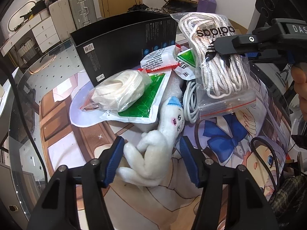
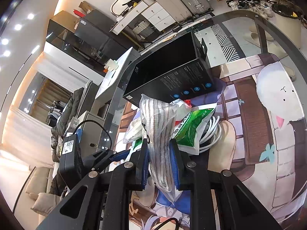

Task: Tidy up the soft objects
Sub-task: 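Grasp the white plush toy with the left gripper and lift it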

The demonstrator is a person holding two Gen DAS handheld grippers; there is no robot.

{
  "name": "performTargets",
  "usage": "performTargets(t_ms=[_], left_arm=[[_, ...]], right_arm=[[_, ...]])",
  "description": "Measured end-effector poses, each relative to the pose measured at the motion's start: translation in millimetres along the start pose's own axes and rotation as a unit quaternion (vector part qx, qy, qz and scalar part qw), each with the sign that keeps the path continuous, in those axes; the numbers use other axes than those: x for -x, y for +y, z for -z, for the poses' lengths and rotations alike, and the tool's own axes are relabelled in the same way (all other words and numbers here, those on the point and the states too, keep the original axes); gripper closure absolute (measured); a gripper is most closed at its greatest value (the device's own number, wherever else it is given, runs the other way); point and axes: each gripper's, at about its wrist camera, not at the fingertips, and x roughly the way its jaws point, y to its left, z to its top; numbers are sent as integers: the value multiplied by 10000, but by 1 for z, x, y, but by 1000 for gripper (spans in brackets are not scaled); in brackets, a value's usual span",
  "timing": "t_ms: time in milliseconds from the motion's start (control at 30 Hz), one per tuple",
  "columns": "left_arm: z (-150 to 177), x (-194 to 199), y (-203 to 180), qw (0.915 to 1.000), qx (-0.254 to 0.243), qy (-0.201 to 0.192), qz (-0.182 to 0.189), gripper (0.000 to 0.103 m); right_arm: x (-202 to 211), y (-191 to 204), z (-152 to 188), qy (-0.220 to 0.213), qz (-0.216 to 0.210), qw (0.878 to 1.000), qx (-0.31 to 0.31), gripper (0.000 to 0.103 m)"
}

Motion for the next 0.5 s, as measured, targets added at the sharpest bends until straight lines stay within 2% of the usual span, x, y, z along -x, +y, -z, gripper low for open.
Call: performTargets(t_ms=[67,200,267,500], left_arm=[[1,2,0,10000,28,-12,-17,57],[3,6,-2,10000,39,46,-31,62],[5,8,-5,10000,50,68,-19,69],[13,20,1,9980,571,119,233,74]], right_arm=[[1,-1,0,-2,-6,10000,-7,83],[1,-2,0,-8,0,10000,-3,83],[1,-3,-1,-14,5,10000,11,83],[7,-1,-2,-28,73,9999,109,83]])
